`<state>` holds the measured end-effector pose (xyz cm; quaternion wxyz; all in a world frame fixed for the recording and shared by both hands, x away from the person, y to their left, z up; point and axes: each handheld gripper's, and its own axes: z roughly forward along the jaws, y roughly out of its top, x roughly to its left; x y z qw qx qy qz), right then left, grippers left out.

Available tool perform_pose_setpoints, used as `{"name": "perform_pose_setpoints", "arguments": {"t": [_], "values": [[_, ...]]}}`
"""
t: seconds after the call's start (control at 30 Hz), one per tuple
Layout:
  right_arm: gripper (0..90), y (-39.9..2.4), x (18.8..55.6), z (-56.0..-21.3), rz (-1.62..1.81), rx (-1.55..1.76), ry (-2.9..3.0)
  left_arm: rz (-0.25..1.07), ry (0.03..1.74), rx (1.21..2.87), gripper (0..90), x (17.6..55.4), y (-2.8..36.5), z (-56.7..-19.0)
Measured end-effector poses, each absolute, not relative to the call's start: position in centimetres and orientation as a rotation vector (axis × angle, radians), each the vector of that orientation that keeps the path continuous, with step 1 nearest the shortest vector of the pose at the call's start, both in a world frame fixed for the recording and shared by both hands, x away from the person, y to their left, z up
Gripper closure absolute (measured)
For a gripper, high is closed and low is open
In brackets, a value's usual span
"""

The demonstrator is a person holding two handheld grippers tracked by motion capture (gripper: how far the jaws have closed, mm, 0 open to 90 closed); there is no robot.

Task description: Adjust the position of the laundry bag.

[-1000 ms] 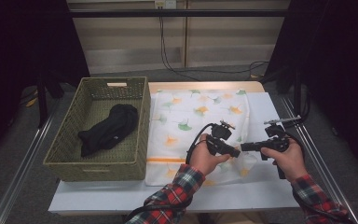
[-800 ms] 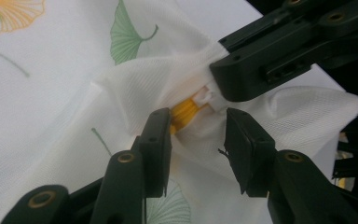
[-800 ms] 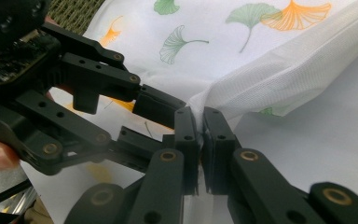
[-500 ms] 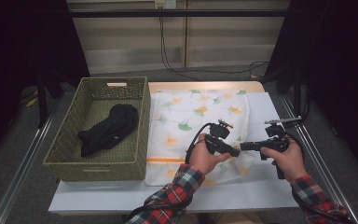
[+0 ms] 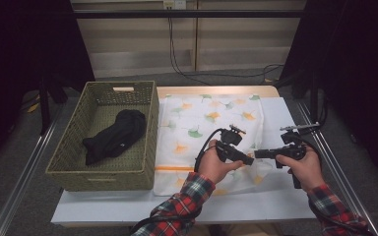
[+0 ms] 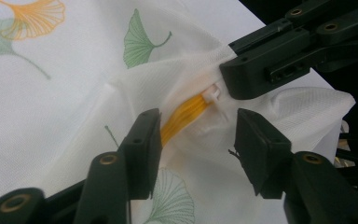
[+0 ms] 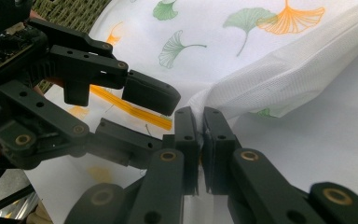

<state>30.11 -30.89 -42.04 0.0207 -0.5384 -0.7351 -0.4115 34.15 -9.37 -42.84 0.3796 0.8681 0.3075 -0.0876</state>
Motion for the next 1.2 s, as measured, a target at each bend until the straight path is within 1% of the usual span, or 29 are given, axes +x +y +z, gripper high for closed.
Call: {"name": "perform_pose_setpoints", "arguments": {"t": [0.07,0.17,0.23,0.33,0.4,0.43,0.53,0.57,0.7,0.9,1.03,1.07,1.1,1.2], "values": [[86.4,-30.84,30.11,-42.06,-1.280,-1.673,-2.275,-0.212,0.779,2.223,48.4,34.13,-9.53,-42.87],[86.4,-30.66,30.09,-42.04,-1.279,-1.662,-2.282,-0.214,0.804,2.229,50.8,34.25,-9.72,-43.29],[86.5,-30.66,30.08,-42.04,-1.271,-1.664,-2.293,-0.231,0.801,2.225,58.7,34.34,-9.60,-43.41],[86.5,-30.81,30.08,-42.11,-1.270,-1.666,-2.282,-0.236,0.817,2.206,62.0,34.40,-9.47,-43.36],[86.5,-30.83,30.09,-42.15,-1.281,-1.665,-2.277,-0.234,0.798,2.218,65.0,34.38,-9.41,-43.10],[86.5,-30.80,30.08,-42.15,-1.280,-1.668,-2.280,-0.233,0.807,2.215,68.1,34.31,-9.43,-42.99],[86.5,-30.86,30.08,-42.19,-1.275,-1.669,-2.281,-0.177,0.803,2.217,74.0,34.49,-9.10,-42.61],[86.5,-30.93,30.04,-42.20,-1.274,-1.662,-2.285,-0.209,0.807,2.210,74.3,34.65,-8.98,-42.67],[86.5,-30.93,30.03,-42.15,-1.280,-1.660,-2.283,-0.242,0.802,2.213,76.0,34.58,-8.90,-42.87],[86.4,-30.89,30.05,-42.17,-1.276,-1.663,-2.286,-0.245,0.787,2.201,77.6,34.55,-9.09,-43.09],[86.5,-30.94,30.06,-42.18,-1.287,-1.660,-2.269,-0.226,0.774,2.203,73.2,34.39,-9.29,-43.24],[86.4,-30.86,30.06,-42.18,-1.289,-1.659,-2.271,-0.231,0.777,2.210,74.1,34.51,-9.26,-43.30],[86.5,-30.76,30.05,-42.14,-1.285,-1.664,-2.273,-0.239,0.785,2.208,77.1,34.57,-9.29,-43.36],[86.5,-30.78,30.02,-42.11,-1.287,-1.661,-2.281,-0.241,0.766,2.226,80.3,34.52,-9.28,-43.19]]}}
